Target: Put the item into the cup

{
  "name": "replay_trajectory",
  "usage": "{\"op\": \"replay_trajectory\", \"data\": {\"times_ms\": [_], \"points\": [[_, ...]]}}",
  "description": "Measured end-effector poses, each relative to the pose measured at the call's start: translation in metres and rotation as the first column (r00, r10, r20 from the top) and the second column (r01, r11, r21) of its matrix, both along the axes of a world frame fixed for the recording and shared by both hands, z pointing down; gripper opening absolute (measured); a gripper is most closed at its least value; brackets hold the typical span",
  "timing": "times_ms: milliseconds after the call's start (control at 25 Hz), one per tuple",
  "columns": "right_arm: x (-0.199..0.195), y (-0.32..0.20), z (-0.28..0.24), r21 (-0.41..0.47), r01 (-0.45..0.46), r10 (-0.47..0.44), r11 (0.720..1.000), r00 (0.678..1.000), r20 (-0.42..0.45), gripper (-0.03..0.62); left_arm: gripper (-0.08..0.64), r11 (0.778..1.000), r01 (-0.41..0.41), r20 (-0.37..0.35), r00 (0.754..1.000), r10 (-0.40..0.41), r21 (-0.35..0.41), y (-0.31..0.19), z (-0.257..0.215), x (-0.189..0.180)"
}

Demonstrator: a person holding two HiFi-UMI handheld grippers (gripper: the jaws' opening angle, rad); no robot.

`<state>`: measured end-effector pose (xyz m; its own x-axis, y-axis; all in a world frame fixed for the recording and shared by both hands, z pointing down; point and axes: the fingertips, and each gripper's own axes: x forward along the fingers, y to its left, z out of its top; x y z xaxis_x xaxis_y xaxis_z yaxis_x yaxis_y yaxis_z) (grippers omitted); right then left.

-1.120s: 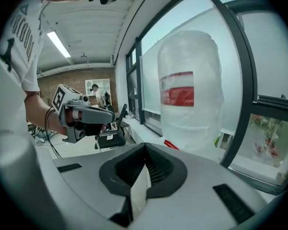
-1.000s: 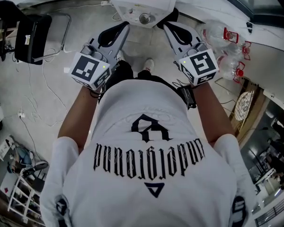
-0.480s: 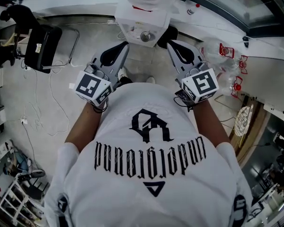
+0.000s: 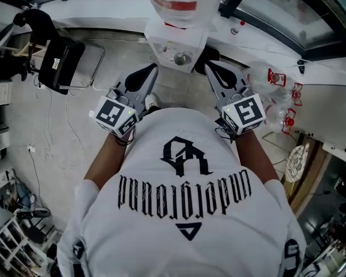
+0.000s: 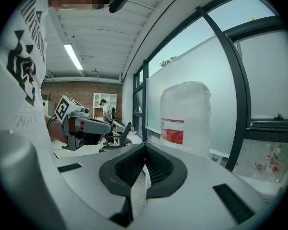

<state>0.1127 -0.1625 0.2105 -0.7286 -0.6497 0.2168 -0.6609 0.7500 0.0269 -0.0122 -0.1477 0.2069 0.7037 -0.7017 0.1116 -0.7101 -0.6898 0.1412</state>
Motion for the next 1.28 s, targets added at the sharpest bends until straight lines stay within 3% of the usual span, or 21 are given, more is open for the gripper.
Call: {"op": "replay_trajectory", "data": {"times_ms": [520, 960, 1280], "points": [[0.004, 0.019, 0.023, -0.040, 0.098, -0.098, 0.994, 0.995, 0.000, 0.014, 0.012, 0.996, 0.071, 0.017, 0.997, -0.070, -0.058, 0.044, 0.010, -0.004], [-0.012, 0.041, 0.019, -0.034, 0.007, -0.007, 0.999, 1.000, 0.004, 0.014, 0.012, 0.999, -0.026, 0.009, 1.000, 0.026, -0.037, 0.057, 0.005, -0.020], [-0.056, 0.069, 0.011, -0.029, -0.073, 0.073, 0.997, 0.997, -0.014, 0.014, 0.012, 0.995, -0.099, -0.039, 0.994, 0.098, -0.026, 0.077, 0.002, -0.069]]}}
